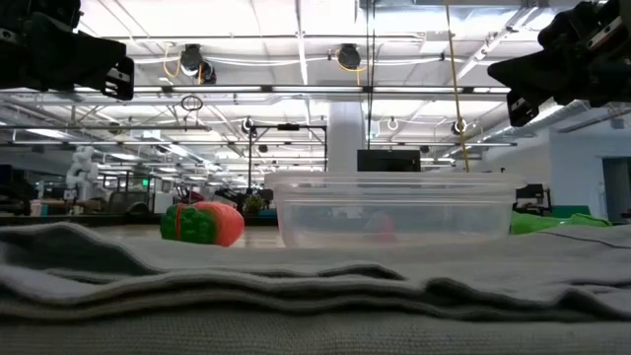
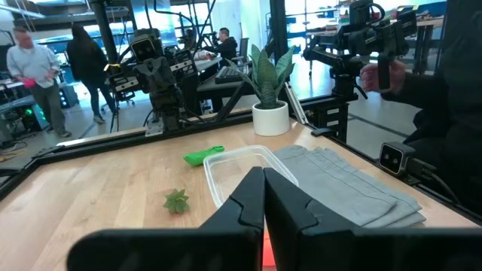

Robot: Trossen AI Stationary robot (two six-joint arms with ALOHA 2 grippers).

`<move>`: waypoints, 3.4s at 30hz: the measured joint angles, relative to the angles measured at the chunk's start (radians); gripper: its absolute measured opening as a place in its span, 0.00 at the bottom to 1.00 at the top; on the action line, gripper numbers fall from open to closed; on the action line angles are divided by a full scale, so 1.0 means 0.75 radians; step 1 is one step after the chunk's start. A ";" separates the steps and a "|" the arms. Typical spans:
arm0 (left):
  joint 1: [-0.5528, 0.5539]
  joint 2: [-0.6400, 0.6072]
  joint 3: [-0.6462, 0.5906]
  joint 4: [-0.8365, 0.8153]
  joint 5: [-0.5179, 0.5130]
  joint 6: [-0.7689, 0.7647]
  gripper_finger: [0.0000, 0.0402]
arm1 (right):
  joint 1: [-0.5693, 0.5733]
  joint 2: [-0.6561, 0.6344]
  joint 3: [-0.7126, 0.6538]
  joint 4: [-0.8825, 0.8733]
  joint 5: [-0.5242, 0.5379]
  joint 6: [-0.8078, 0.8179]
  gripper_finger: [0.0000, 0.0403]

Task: Pick and placing Produce into tupperware

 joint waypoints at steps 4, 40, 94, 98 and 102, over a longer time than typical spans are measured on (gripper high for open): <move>0.000 0.000 0.000 0.000 0.000 0.000 0.01 | 0.000 0.000 0.000 0.000 0.000 0.000 0.00; 0.000 0.000 0.000 0.072 -0.266 -0.156 0.01 | 0.000 0.000 0.000 0.001 0.000 -0.037 0.00; 0.001 0.000 0.086 0.069 -0.394 -0.067 0.01 | 0.151 0.623 0.665 -0.382 0.048 -0.145 0.00; 0.000 0.000 0.086 0.067 -0.394 -0.072 0.01 | 0.167 0.637 0.694 -0.453 0.133 -0.113 0.00; 0.000 0.000 0.086 0.067 -0.394 -0.072 0.01 | 0.183 0.687 0.765 -0.610 0.187 -0.048 0.00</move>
